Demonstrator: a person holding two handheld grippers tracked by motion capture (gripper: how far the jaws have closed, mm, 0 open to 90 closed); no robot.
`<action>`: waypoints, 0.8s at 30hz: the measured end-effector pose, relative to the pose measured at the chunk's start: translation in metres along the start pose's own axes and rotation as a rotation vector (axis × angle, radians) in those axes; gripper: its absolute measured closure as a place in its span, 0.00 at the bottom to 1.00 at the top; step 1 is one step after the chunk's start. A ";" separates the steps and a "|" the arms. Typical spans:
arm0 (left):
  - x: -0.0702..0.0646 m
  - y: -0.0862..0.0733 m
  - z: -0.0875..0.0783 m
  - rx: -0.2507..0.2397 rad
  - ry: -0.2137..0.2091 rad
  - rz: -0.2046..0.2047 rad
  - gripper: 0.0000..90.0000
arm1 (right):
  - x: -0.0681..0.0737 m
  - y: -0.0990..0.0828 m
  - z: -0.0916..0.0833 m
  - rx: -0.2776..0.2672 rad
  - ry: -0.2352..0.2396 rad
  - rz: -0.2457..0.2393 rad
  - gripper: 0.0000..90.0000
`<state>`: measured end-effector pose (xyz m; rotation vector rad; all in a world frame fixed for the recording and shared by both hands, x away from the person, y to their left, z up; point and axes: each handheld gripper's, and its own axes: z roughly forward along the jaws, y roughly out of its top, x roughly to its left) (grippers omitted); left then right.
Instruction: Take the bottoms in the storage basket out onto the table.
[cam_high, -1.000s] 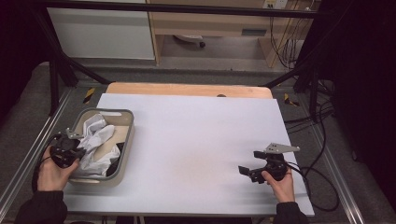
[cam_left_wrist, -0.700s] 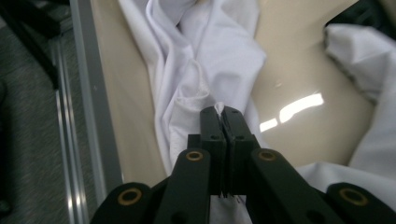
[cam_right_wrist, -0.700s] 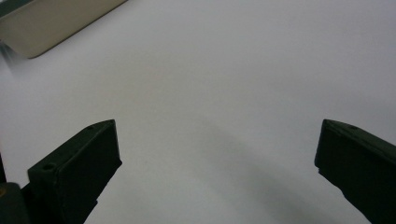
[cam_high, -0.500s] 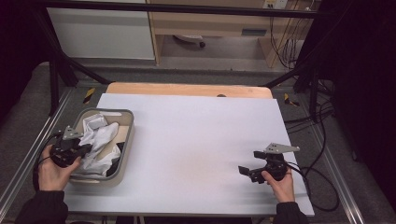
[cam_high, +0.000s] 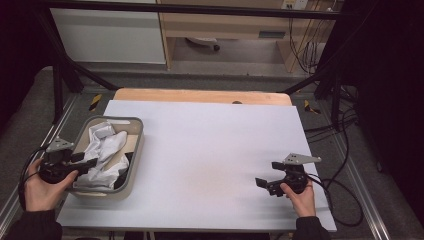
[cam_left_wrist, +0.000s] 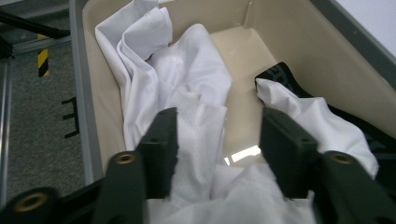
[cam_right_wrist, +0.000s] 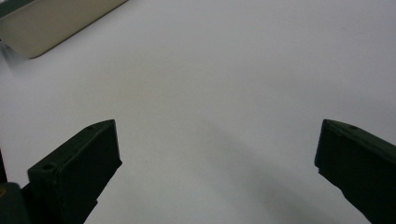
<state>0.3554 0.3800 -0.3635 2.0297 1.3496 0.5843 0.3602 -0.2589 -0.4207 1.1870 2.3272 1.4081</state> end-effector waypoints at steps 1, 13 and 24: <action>0.000 0.000 0.000 0.000 0.000 0.000 0.45 | 0.000 0.000 0.000 0.001 0.001 0.000 0.01; 0.003 -0.011 0.000 0.047 -0.012 0.051 0.17 | 0.000 0.000 0.000 0.002 0.001 0.001 0.01; 0.004 -0.016 0.013 0.113 -0.017 0.093 0.16 | 0.000 0.000 0.001 0.008 0.001 -0.002 0.01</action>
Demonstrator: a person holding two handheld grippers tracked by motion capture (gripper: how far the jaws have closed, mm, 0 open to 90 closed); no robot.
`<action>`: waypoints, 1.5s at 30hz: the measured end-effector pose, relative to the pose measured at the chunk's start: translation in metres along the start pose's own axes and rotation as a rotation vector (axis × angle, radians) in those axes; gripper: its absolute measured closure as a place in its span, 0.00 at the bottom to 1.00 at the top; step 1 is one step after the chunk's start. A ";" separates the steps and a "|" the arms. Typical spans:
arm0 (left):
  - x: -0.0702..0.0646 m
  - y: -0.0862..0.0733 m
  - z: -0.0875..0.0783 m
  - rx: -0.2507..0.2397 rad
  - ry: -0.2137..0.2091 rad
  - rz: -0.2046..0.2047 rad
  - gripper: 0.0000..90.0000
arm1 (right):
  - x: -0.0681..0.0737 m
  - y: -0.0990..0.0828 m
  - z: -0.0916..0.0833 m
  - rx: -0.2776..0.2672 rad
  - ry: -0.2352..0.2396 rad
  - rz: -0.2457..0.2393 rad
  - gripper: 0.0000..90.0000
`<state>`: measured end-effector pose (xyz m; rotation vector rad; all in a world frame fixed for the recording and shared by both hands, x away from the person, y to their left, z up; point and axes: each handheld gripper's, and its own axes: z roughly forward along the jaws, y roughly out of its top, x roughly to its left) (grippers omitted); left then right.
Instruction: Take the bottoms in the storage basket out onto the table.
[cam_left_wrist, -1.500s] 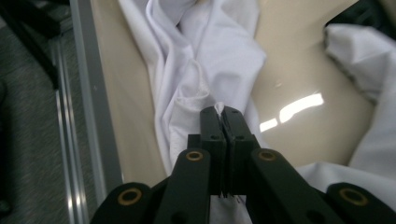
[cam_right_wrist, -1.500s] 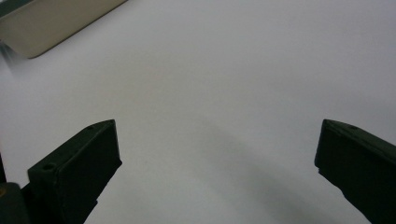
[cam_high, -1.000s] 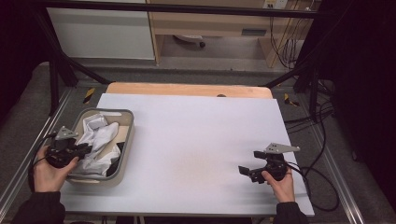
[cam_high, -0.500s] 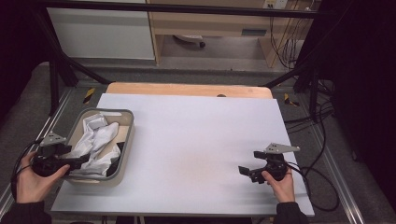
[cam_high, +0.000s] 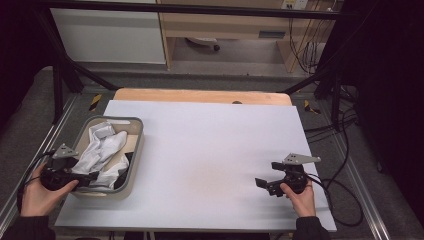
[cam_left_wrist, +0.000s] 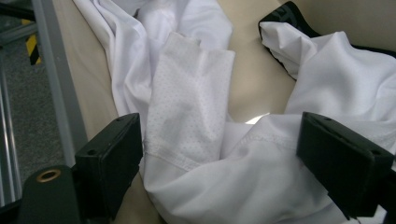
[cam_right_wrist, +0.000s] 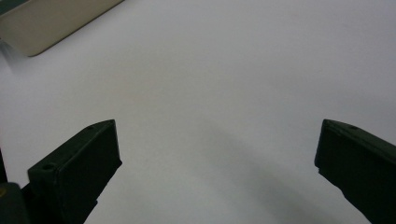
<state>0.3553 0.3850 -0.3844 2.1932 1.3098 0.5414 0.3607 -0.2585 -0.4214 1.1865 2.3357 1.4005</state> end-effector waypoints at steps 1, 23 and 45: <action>0.000 0.000 0.000 0.004 -0.003 -0.003 0.16 | 0.000 0.000 0.000 0.000 0.000 0.000 0.01; -0.006 0.008 0.003 0.004 0.042 0.001 0.32 | 0.000 0.000 0.001 0.006 -0.004 0.003 0.01; -0.008 0.010 0.021 0.133 0.054 -0.002 0.43 | 0.000 0.000 0.001 0.011 -0.008 0.010 0.01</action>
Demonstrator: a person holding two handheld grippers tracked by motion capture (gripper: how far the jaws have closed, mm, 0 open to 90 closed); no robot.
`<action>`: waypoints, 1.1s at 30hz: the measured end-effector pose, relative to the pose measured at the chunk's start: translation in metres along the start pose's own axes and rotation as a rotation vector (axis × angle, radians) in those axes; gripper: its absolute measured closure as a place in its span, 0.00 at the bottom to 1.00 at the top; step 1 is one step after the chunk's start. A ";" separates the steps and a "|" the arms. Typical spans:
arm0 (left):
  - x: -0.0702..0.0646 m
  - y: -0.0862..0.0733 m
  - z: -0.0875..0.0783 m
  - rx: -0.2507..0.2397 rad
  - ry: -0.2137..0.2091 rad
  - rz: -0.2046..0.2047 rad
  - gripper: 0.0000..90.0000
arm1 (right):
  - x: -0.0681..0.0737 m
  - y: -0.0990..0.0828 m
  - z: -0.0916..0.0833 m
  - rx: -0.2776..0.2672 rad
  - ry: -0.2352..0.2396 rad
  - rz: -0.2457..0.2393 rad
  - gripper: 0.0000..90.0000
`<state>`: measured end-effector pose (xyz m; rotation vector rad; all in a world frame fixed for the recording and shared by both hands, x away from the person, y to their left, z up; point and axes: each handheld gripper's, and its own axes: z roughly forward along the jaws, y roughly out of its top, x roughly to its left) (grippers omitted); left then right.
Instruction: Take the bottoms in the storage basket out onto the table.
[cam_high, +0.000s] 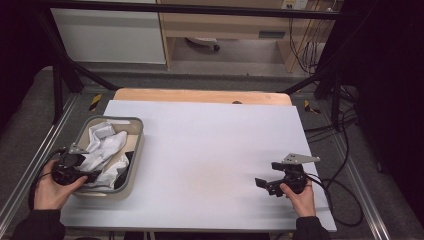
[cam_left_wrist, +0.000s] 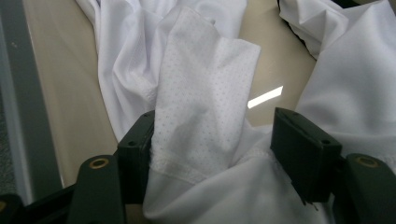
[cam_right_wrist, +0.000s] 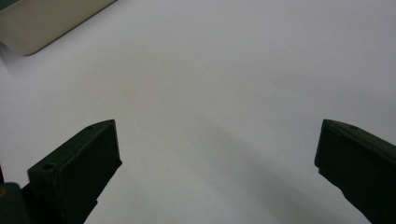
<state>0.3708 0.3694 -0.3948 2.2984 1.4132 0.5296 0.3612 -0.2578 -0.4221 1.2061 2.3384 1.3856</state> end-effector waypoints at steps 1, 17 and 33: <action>-0.001 0.001 0.001 0.018 -0.014 0.000 0.47 | 0.000 0.000 0.000 0.000 -0.001 0.002 0.01; -0.005 0.005 0.009 0.169 0.067 0.020 0.65 | 0.000 0.000 0.000 0.004 -0.002 -0.002 0.01; 0.002 0.001 -0.003 0.049 0.019 -0.051 0.86 | 0.000 0.000 0.001 0.004 -0.001 -0.002 0.01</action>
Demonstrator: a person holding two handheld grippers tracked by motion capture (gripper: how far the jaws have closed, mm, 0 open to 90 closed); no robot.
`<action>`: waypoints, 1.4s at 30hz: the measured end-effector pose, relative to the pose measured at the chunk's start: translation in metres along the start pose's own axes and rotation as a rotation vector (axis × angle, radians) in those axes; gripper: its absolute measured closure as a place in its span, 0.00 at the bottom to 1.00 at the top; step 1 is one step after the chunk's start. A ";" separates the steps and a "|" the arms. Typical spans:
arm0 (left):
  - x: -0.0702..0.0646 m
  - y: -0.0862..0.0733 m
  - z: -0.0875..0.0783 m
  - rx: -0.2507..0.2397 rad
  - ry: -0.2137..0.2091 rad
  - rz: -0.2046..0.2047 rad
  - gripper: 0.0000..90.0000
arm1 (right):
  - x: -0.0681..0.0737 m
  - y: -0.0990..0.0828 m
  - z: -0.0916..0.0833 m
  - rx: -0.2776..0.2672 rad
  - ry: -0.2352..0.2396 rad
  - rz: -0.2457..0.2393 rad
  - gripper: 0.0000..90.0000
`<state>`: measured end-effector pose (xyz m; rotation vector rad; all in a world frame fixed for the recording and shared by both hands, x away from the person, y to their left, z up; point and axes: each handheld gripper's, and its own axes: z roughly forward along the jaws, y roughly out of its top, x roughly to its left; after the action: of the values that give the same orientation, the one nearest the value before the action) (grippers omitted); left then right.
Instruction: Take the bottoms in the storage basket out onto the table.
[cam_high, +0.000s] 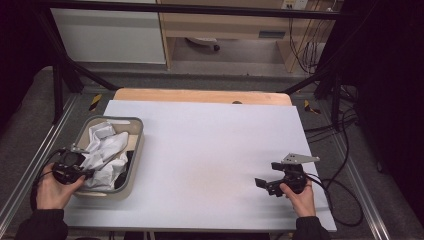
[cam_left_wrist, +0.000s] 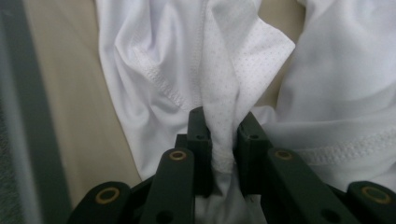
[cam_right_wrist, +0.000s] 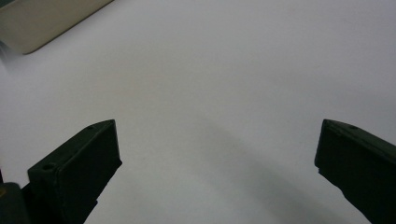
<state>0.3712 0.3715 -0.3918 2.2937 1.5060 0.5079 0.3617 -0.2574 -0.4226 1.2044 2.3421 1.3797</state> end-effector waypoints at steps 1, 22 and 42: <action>0.000 0.000 0.000 0.000 0.000 0.000 0.86 | 0.000 0.000 0.000 0.000 0.000 0.000 0.01; -0.002 0.004 -0.030 -0.288 -0.066 -0.022 0.87 | 0.000 0.000 -0.001 -0.002 0.003 0.002 0.01; -0.009 0.007 -0.046 -0.439 -0.117 -0.034 0.87 | 0.000 0.000 -0.001 -0.007 0.004 0.003 0.01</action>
<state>0.3512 0.3648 -0.3492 1.9193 1.2312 0.6138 0.3612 -0.2576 -0.4221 1.2045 2.3376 1.3908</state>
